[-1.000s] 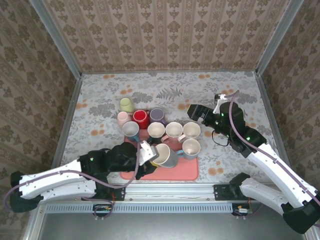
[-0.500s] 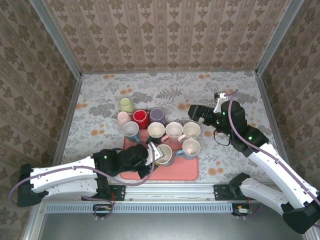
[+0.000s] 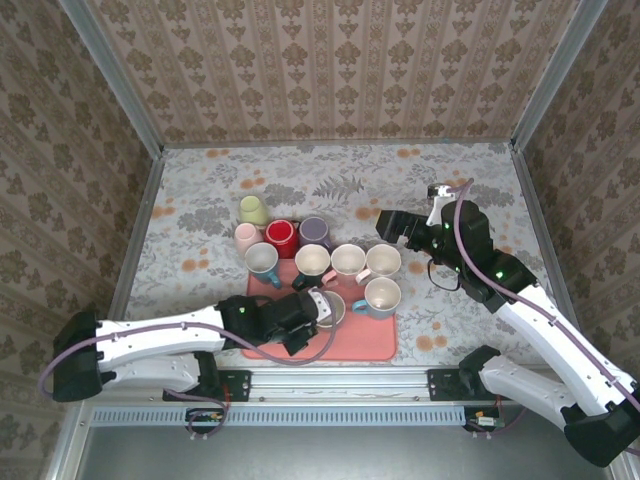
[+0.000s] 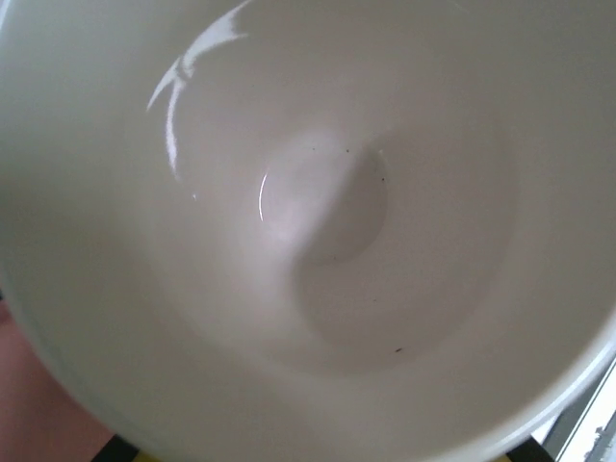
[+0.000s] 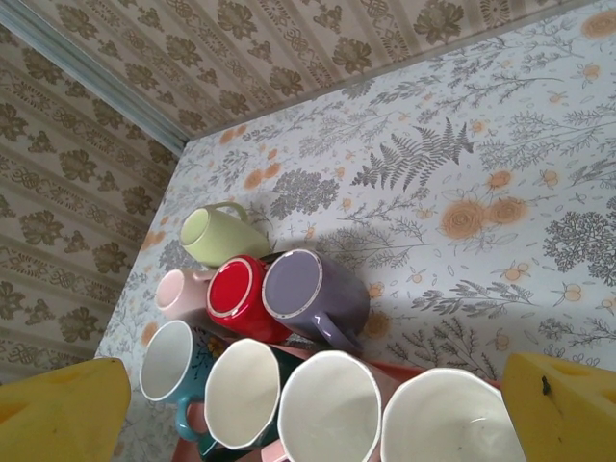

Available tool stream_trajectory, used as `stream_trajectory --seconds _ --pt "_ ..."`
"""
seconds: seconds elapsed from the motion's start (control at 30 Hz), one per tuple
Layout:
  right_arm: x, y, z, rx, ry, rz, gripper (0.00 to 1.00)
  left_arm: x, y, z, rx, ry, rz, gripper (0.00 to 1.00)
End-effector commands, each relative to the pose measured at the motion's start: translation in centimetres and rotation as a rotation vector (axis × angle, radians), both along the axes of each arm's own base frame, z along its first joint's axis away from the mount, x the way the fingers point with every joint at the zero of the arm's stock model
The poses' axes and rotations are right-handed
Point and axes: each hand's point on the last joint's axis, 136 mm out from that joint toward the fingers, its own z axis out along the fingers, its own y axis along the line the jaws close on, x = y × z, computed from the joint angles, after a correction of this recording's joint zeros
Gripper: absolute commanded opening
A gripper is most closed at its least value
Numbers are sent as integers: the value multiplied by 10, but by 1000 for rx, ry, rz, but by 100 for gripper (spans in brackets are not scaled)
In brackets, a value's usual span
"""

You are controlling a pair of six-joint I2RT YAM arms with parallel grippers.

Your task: Turn the mug right side up

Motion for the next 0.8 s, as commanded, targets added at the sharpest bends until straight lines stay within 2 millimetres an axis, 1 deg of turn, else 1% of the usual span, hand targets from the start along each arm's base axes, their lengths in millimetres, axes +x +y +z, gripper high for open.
stream_trajectory --seconds 0.0,0.13,0.37,0.53,0.6,0.77 --pt "-1 -1 12 -6 -26 9 100 13 -14 9 -61 -22 50 0" --pt "-3 -2 11 -3 -28 9 100 19 -17 1 -32 -29 64 0" --pt "-5 -3 6 2 -26 14 100 33 -23 -7 -43 -27 105 0" --pt "-6 -2 3 9 -24 20 100 42 -31 -10 -52 -16 113 0" --pt "-6 -1 3 12 -25 23 100 43 -35 -12 -56 -8 110 0" --pt "-6 0 0 14 -21 27 100 39 -43 -16 -70 13 76 0"
